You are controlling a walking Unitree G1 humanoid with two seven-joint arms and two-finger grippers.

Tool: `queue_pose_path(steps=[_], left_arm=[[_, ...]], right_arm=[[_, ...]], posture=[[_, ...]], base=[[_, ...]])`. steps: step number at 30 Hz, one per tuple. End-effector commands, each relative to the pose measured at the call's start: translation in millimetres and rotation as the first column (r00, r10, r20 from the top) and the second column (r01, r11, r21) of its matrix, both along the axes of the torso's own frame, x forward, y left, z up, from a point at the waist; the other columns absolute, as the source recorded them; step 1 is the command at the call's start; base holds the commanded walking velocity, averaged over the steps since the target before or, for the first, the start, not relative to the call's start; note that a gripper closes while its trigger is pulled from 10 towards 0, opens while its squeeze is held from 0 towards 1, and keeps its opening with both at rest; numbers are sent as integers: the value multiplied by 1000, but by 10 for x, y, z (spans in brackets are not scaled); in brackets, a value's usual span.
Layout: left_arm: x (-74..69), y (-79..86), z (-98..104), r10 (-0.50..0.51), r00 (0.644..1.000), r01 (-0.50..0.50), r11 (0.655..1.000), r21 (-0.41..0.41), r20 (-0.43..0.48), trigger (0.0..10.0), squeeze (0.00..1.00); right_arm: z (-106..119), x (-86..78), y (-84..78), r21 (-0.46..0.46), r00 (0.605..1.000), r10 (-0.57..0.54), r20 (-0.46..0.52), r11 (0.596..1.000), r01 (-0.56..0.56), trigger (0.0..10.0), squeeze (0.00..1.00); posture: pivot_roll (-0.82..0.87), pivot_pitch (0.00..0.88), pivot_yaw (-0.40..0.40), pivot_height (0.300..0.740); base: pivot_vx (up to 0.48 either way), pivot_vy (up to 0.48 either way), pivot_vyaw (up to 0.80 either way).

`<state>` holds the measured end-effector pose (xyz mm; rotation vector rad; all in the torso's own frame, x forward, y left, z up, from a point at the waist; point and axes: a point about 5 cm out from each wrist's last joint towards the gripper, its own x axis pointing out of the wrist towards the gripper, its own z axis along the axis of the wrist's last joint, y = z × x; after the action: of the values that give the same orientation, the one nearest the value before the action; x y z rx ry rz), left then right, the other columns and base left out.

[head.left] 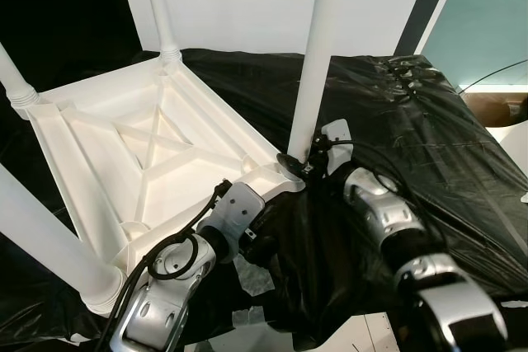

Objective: Building children table

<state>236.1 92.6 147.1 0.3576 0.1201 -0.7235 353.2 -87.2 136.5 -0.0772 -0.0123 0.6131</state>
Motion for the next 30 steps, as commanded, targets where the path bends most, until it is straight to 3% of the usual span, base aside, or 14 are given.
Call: queue_pose_path(steps=[1,2,4,7,8,9,11,17,18,23,28,30], left_arm=[[-6,13,-16,26,1000,-26,1000,0,-3,10000,0],[-6,13,-16,26,1000,-26,1000,0,-3,10000,0],[1,-1,0,22,1000,-22,1000,-3,1,10000,0],[1,-1,0,22,1000,-22,1000,-3,1,10000,0],[0,-7,4,18,1000,-18,1000,-2,2,10000,0],[0,-7,4,18,1000,-18,1000,-2,2,10000,0],[1,-18,-1,9,1000,-9,1000,-3,-2,10000,0],[13,-35,-4,-3,1000,3,1000,-1,-6,10000,0],[17,-40,0,-6,1000,6,1000,-1,-5,10000,0],[15,-39,7,-11,1000,11,1000,-1,-6,10000,0],[-4,-25,0,-11,1000,11,1000,0,-12,10000,0],[-9,-28,-5,-11,1000,11,1000,0,-14,10000,0]], right_arm=[[-188,-49,-13,-32,996,-38,-79,999,36,10000,0],[-188,-49,-13,-32,996,-38,-79,999,36,10000,0],[-259,-98,137,34,980,-156,-128,986,161,10000,0],[-259,-98,137,34,980,-156,-128,986,161,10000,0],[-278,-109,193,63,968,-198,-154,976,210,10000,0],[-278,-109,193,63,968,-198,-154,976,210,10000,0],[-248,-203,365,135,966,-189,-175,967,214,10000,0],[-196,-268,438,167,974,-165,-157,967,191,10000,0],[-163,-281,441,182,977,-154,-145,967,179,10000,1000],[-33,-304,388,224,992,-105,-72,967,119,10000,1000],[58,-311,204,236,997,-75,-13,969,76,10000,1000],[59,-300,46,225,999,-46,-8,973,46,10000,1000]], posture=[[150,69,-73,740],[150,69,-73,740],[156,67,-67,740],[156,67,-67,740],[155,67,-64,740],[155,67,-64,740],[142,66,-53,740],[137,67,-50,740],[134,67,-44,740],[135,70,-35,740],[136,70,-38,740],[139,64,-44,740]], base=[[0,0,0],[0,0,0],[0,0,0],[0,0,0],[0,0,0],[0,0,0],[0,0,0],[0,0,0],[0,0,0],[0,0,0],[0,0,0],[0,0,0]])
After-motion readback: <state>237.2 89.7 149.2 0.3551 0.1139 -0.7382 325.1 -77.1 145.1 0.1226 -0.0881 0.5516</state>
